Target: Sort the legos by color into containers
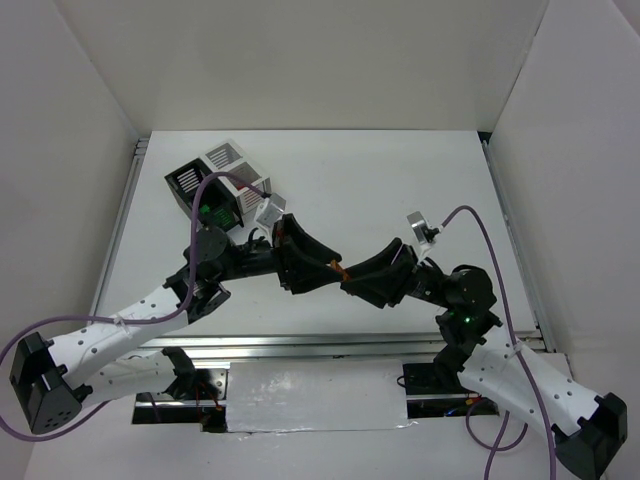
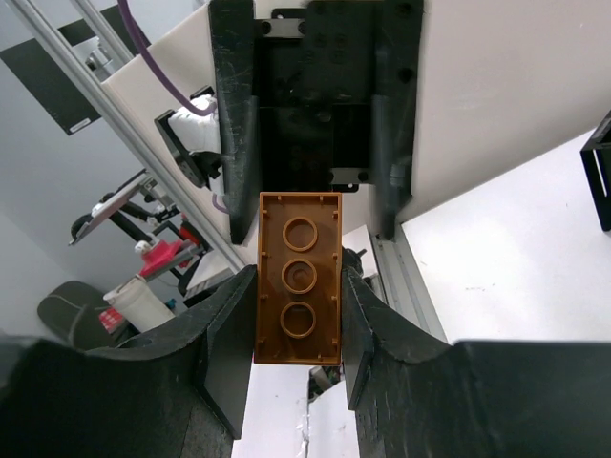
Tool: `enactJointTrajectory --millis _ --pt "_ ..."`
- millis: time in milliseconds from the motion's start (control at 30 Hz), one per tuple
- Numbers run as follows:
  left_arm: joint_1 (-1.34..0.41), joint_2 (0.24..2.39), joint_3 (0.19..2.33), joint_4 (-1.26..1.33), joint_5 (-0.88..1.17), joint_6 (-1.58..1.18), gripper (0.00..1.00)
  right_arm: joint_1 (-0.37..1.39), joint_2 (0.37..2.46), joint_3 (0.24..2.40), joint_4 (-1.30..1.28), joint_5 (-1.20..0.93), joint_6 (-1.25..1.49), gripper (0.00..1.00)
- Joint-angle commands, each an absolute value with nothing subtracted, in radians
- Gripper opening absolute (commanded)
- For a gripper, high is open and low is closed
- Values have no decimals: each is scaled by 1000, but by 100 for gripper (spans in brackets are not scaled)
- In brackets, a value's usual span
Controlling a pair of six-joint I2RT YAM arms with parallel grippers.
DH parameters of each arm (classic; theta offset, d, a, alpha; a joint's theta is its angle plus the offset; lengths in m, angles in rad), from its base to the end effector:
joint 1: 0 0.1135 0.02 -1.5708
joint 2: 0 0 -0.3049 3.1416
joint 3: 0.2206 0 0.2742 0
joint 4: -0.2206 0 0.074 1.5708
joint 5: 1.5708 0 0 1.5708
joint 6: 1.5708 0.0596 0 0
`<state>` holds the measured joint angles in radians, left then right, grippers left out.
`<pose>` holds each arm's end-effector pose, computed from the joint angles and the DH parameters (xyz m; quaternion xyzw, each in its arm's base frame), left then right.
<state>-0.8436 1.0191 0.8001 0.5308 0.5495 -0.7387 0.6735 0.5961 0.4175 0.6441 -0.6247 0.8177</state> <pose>0.1451 -0.2098 0.4119 0.2487 0.5544 -0.6656 0.4334 0.0963 0.1214 0.3511 -0.2249 0.5171 0.6680 0.4856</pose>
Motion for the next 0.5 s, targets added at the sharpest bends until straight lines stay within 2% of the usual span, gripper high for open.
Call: enactJointTrajectory --millis 0,67,100,167,200,300,333,367,400,433,467 --pt "-853 1019 827 644 575 -749 63 687 598 437 693 -611 798 0" --pt "-856 1019 827 650 583 -749 50 690 595 436 690 -607 795 0" --pt "-856 1022 830 649 583 -746 34 689 595 436 687 -606 792 0" --pt "-857 1023 839 637 591 -742 16 687 594 433 686 -601 792 0" --pt "-859 1026 845 631 592 -741 1 689 589 431 684 -595 793 0" --pt "-859 1028 857 603 577 -733 0 690 581 433 660 -577 784 3" --pt "-859 1028 862 589 572 -726 0 690 578 433 652 -571 781 12" --pt "-859 1023 870 540 559 -706 0 690 575 431 637 -558 776 66" --pt "-859 1017 893 497 536 -687 0 690 563 431 615 -533 775 99" --pt "-859 1009 917 432 435 -657 0 687 555 433 547 -461 767 100" --pt "-859 999 954 226 355 -581 0 689 548 434 498 -415 750 100"
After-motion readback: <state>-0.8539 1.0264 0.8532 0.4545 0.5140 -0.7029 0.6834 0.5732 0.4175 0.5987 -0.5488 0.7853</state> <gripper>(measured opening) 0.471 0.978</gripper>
